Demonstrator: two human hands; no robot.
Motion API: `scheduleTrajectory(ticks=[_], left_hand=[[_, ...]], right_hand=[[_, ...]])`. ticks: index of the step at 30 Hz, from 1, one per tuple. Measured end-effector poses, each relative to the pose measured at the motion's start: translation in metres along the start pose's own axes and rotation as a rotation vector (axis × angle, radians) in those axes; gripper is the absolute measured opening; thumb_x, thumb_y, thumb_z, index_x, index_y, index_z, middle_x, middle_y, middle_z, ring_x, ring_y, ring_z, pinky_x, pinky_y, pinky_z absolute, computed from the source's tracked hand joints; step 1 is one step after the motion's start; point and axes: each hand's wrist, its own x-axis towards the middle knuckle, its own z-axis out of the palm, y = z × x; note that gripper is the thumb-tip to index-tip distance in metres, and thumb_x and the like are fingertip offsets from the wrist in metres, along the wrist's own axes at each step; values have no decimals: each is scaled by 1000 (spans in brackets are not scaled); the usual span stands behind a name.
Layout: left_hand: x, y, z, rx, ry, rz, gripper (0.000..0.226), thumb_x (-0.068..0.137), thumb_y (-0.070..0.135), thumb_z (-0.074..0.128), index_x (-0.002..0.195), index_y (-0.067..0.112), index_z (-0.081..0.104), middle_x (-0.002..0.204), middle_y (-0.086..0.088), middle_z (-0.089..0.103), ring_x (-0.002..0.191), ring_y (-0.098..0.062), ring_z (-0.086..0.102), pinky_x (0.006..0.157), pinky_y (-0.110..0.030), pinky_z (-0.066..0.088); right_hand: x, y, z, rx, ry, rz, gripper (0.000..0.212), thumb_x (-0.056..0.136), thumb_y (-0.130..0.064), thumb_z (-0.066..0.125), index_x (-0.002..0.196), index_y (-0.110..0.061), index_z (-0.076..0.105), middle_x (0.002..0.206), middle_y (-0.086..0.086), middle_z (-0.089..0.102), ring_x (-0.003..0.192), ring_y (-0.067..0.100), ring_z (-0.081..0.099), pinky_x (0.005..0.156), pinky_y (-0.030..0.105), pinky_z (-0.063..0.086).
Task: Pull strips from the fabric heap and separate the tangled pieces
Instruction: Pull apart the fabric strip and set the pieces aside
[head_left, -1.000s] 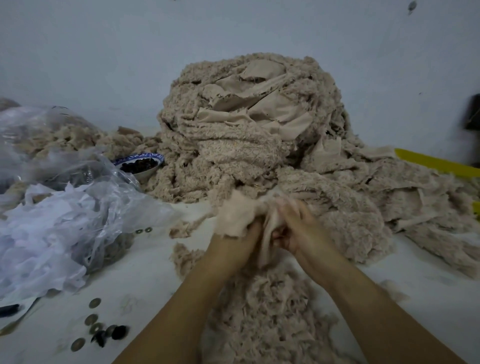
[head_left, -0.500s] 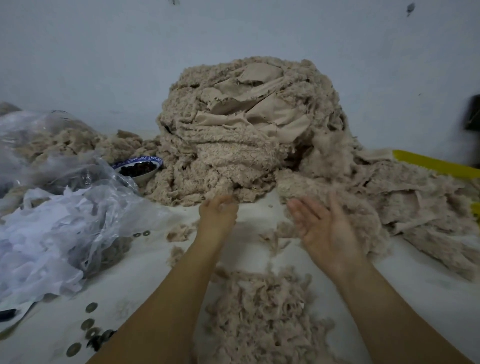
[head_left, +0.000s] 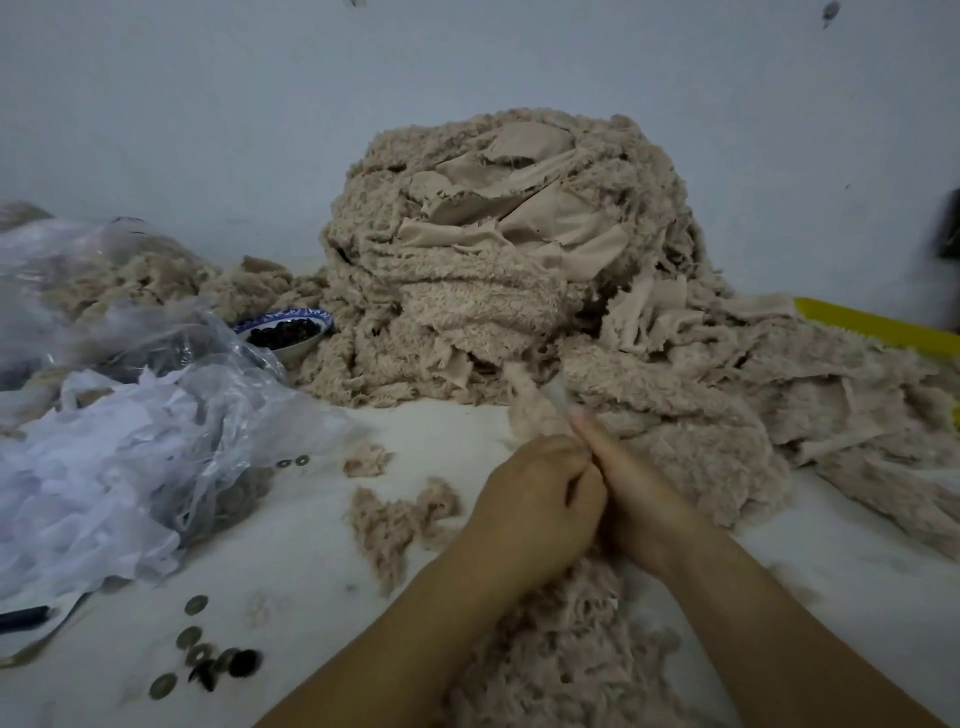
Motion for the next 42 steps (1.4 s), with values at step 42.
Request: scheduleTrajectory(ticks=[42], left_hand=[[-5, -50, -34, -1092, 597, -738, 49, 106, 44, 40, 114, 8, 71, 82, -7, 66, 47, -9, 47, 33, -16, 34]], right_hand=[[-11, -14, 12, -205, 460, -317, 49, 101, -44, 51, 57, -23, 44, 44, -5, 33, 33, 7, 25, 37, 21, 18]])
